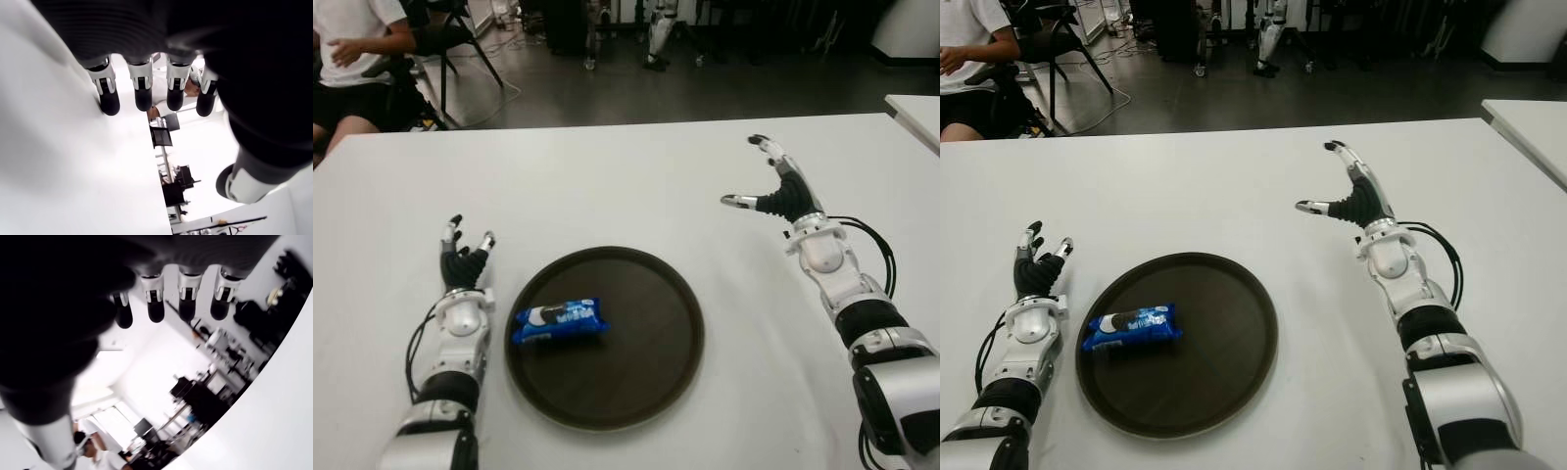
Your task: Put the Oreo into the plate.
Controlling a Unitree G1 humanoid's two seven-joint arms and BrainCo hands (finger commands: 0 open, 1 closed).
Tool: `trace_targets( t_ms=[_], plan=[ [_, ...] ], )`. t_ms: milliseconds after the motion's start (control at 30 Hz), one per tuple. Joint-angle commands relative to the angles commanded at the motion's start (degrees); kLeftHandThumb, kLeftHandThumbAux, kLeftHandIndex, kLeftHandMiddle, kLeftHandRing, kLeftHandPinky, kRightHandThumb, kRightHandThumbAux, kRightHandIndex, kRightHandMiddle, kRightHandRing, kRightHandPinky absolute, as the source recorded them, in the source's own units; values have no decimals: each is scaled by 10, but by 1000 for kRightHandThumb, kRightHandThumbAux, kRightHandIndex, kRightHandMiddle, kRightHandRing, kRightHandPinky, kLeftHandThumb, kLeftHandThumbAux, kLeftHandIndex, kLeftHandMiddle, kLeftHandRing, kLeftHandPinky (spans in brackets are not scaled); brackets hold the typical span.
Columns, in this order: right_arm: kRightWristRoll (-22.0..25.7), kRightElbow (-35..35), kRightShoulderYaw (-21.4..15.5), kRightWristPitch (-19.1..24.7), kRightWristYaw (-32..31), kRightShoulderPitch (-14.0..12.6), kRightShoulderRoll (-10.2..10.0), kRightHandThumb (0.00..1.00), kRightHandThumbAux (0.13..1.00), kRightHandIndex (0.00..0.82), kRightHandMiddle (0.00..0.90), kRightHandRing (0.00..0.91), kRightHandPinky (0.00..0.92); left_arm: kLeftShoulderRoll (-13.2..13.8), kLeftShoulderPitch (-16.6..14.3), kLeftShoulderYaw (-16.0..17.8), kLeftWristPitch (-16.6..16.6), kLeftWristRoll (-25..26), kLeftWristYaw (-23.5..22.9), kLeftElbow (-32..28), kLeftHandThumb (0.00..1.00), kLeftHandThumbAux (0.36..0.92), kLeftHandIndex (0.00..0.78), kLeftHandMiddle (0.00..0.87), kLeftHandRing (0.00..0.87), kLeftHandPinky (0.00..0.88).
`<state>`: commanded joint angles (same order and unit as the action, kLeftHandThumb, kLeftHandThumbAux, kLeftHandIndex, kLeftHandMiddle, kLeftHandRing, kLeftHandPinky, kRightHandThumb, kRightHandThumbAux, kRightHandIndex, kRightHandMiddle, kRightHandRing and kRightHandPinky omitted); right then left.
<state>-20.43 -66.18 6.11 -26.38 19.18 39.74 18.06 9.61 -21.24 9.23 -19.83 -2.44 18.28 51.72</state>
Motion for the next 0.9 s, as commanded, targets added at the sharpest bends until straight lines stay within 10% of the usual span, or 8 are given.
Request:
trace_targets(
  t_ms=[400, 900],
  plan=[
    [25, -60, -25, 49, 96, 9, -12, 3, 804, 0, 71, 132, 275, 12, -6, 2, 1, -9, 9, 13, 41, 686, 46, 54, 36, 27],
    [251, -88, -218, 52, -131, 9, -60, 0, 786, 70, 62, 67, 80, 34, -28, 13, -36, -1, -4, 82, 49, 667, 48, 49, 24, 12]
  ],
)
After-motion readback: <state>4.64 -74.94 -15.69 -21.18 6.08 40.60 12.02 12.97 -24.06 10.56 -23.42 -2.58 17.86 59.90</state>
